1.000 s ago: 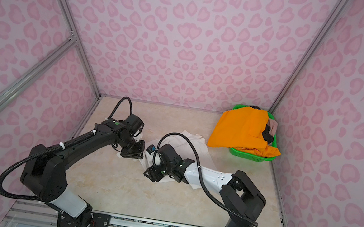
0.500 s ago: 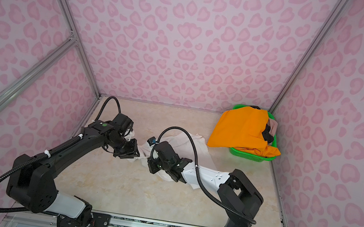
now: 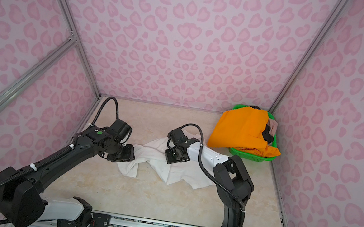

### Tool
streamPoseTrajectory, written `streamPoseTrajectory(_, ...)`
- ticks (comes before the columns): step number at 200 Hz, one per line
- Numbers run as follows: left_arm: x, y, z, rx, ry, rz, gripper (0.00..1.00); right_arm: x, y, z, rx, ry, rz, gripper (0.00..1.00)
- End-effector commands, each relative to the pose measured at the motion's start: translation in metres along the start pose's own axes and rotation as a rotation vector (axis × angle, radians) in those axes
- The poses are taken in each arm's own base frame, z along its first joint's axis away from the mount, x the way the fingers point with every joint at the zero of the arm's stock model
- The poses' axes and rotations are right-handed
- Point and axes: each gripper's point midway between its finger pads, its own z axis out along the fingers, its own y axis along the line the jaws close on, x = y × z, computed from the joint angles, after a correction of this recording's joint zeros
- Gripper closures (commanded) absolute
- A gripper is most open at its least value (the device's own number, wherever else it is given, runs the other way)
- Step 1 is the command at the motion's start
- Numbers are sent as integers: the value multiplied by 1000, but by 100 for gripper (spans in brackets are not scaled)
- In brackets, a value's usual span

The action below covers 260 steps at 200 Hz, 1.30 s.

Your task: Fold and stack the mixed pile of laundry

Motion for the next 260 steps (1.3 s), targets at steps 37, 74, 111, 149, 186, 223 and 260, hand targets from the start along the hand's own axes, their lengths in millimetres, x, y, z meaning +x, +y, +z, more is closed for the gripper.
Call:
streamPoseTrajectory(37,5,-15,58,32,4,57,49,9,6,-5,-44,44,43,100)
streamPoseTrajectory(74,-20,-24,78,47,-69,38,40,10,6,-4,-47,47,39,100)
streamPoseTrajectory(111,-40,-31,103,33,-81,16,45,9,7,-5,-59,36,40,100)
streamPoseTrajectory(149,-55,-26,103,5,-101,-28,76,4,9,-14,-74,12,28,100)
streamPoseTrajectory(186,-62,-29,61,29,-110,-25,94,3,8,-23,-75,4,9,100)
streamPoseTrajectory(223,-49,-19,25,42,-104,-39,97,10,12,-37,-99,26,-36,100)
streamPoseTrajectory(260,-22,-39,12,201,-34,40,88,17,35,-56,-246,58,-82,100)
